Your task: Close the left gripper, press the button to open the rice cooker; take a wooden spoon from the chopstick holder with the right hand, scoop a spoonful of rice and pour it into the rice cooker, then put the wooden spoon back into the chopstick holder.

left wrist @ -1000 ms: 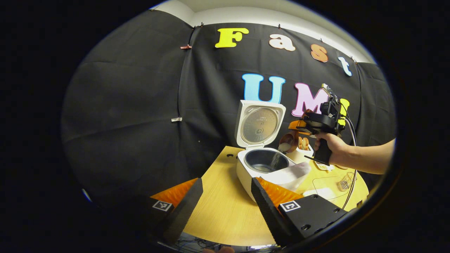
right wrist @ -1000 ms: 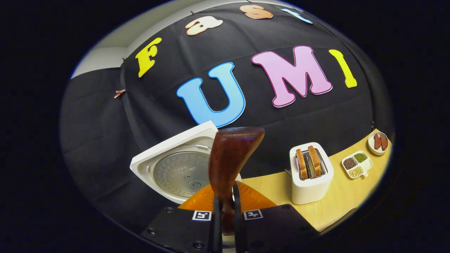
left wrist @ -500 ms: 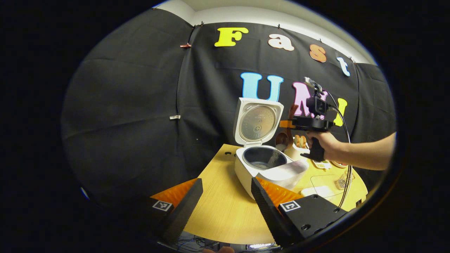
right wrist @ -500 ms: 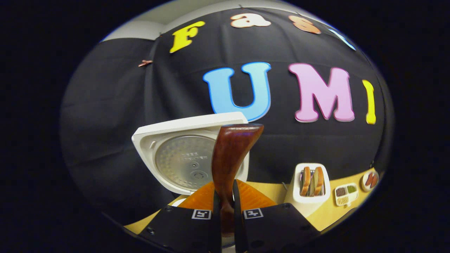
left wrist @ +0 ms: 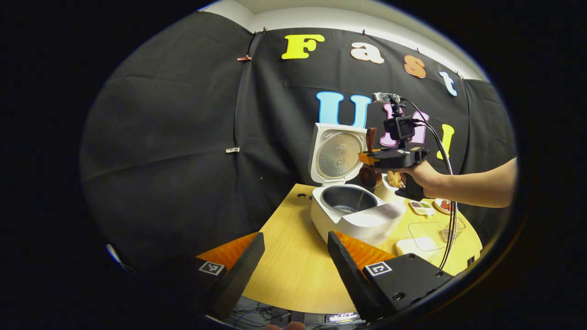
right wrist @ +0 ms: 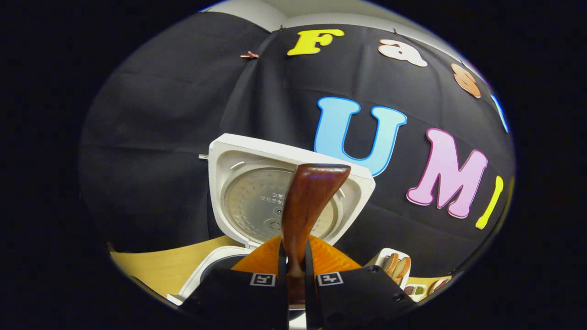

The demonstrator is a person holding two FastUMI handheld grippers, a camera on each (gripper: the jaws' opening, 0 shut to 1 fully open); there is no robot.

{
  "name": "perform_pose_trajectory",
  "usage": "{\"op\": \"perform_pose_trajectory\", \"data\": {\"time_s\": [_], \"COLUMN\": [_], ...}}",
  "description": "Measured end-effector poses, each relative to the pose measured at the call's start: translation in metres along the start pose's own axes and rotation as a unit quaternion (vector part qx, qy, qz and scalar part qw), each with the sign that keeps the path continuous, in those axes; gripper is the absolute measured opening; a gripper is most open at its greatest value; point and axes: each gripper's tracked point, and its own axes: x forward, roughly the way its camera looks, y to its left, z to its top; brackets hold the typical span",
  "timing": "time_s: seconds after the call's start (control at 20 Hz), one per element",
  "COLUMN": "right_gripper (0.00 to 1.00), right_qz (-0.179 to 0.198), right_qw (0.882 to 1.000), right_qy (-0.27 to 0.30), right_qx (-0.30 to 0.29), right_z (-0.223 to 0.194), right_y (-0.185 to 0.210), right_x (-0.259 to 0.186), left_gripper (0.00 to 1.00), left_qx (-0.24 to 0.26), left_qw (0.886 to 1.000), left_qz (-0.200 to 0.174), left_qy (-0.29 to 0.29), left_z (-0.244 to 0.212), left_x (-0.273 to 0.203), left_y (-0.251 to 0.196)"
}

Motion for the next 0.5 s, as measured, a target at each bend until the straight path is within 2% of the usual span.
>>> {"op": "perform_pose_trajectory", "data": {"time_s": [0.1, 0.15, 0.5], "right_gripper": [0.14, 0.18, 0.18], "right_qz": [0.007, 0.010, 0.042], "right_qw": [1.000, 1.000, 0.994], "right_qy": [0.004, 0.003, -0.019], "right_qx": [-0.012, -0.022, -0.104], "right_z": [-0.002, -0.002, 0.018], "right_y": [0.005, 0.006, 0.024], "right_x": [0.003, 0.003, -0.001], "left_gripper": [0.95, 0.95, 0.95], "left_qx": [-0.004, -0.005, -0.010], "left_qw": [1.000, 1.000, 1.000], "left_qz": [0.001, 0.003, 0.013], "left_qy": [-0.001, -0.001, -0.001], "left_z": [0.000, -0.001, -0.002], "left_x": [-0.002, -0.004, -0.009], "left_y": [0.000, 0.000, 0.000]}}
